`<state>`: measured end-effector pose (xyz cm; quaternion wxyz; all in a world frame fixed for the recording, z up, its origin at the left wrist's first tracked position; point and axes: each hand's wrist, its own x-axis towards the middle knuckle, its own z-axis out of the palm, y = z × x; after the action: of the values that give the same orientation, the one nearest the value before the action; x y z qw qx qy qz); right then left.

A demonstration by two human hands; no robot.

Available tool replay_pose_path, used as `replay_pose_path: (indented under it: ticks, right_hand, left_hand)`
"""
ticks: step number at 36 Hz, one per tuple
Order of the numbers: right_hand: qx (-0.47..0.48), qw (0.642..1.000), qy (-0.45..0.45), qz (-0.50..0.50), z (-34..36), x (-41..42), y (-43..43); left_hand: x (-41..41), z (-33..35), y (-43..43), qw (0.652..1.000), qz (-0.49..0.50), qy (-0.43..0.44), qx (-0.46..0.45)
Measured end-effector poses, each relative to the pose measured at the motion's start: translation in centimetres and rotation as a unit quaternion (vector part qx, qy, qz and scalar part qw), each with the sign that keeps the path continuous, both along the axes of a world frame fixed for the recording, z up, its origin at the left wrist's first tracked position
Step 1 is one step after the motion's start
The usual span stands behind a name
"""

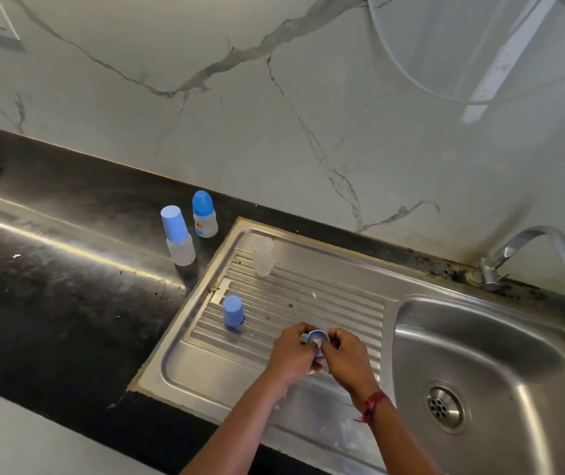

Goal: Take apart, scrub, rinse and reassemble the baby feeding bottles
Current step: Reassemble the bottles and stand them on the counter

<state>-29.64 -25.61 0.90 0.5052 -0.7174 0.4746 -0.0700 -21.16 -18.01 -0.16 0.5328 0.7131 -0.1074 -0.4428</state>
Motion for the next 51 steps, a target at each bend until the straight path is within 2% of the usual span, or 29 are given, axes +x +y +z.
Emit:
replay_pose_path:
  ticks: [6,12,16,23,30,33,36,39,43,49,51]
  right_hand:
    - [0.031,0.999,0.001,-0.010,0.6,-0.7,-1.3]
    - [-0.033,0.999,-0.002,0.007,-0.4,-0.8,-1.2]
    - [-0.108,0.994,0.017,0.002,-0.7,-0.6,-0.6]
    - [-0.097,0.995,0.004,-0.008,-0.6,-1.3,-0.9]
    - [-0.032,0.999,-0.025,-0.010,0.2,-1.6,-1.1]
    - [-0.005,1.000,-0.028,0.013,0.1,-1.7,-1.1]
    - [0.030,0.999,-0.021,0.009,-0.1,-1.5,-1.1]
    - [0.078,0.996,-0.025,-0.024,0.0,-1.4,-0.9]
    - [0.059,0.997,-0.018,-0.048,-0.6,-1.5,-0.8]
    - [0.033,0.998,-0.037,-0.045,-1.2,-1.9,-1.0]
    - [0.043,0.997,-0.050,-0.048,-1.0,-2.0,-1.3]
  left_hand:
    - [-0.7,0.0,-0.3,1.000,0.007,-0.003,-0.001]
    - [-1.2,0.1,-0.7,1.000,0.003,-0.017,0.003]
    - [-1.6,0.3,-1.0,1.000,-0.014,-0.013,-0.002]
    - [-1.7,0.5,-1.0,0.999,-0.038,-0.002,-0.015]
    - [-1.9,0.5,-1.4,0.984,-0.060,-0.165,0.000]
    - [-1.7,0.1,-1.1,0.966,-0.084,-0.242,0.023]
    - [-1.4,-0.5,-0.8,0.933,-0.112,-0.336,0.061]
    - [-1.5,-0.6,-0.7,0.918,-0.129,-0.369,0.071]
    - [-1.6,-1.0,-0.8,0.931,-0.149,-0.327,0.062]
    - [-0.8,-0.6,-0.4,0.983,-0.138,-0.116,0.033]
    - [-0.6,-0.3,-0.3,0.990,-0.121,-0.076,0.016]
